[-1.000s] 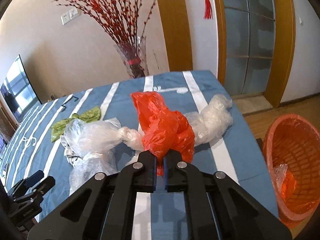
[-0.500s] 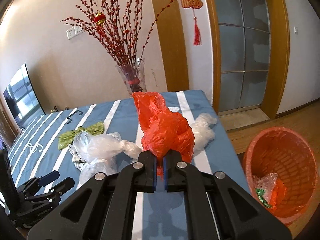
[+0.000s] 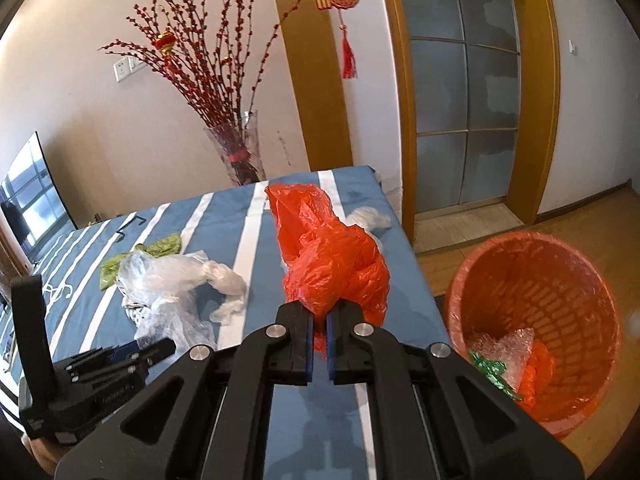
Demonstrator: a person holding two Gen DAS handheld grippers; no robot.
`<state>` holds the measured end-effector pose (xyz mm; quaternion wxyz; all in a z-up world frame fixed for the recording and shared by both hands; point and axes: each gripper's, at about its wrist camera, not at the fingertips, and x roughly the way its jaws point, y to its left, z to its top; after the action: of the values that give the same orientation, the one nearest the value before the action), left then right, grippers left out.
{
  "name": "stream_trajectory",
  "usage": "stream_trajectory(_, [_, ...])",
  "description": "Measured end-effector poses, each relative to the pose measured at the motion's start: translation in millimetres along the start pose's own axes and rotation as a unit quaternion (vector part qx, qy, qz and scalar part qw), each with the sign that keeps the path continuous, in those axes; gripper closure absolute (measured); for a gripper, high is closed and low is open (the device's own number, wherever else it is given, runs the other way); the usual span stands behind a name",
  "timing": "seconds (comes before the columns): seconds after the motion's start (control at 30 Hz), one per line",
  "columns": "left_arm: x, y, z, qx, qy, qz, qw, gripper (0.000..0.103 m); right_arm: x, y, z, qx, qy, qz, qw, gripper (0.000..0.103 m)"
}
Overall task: Collect trash
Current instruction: 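Lift the red bag with the right gripper while the left gripper grasps the clear plastic bag, then carry the red bag and clear plastic bag over the orange basket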
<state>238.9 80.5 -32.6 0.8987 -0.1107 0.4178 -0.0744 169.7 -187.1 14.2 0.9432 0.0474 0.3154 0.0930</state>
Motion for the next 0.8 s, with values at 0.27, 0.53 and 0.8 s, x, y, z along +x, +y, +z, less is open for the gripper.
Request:
stream_trajectory(0.27, [-16, -5, 3, 0.024, -0.02, 0.004, 0.9995, 0.099, -10, -13, -2, 0.006, -0.005, -0.003, 1.0, 0.098])
stream_trajectory(0.53, [-62, -18, 9, 0.057, -0.059, 0.013, 0.9966, 0.099, -28, -17, -2, 0.01, -0.021, 0.008, 1.0, 0.098])
stream_trajectory(0.8, [-91, -53, 8, 0.083, -0.079, -0.005, 0.9934, 0.099, -59, -31, 0, 0.017, -0.048, 0.01, 0.999, 0.098])
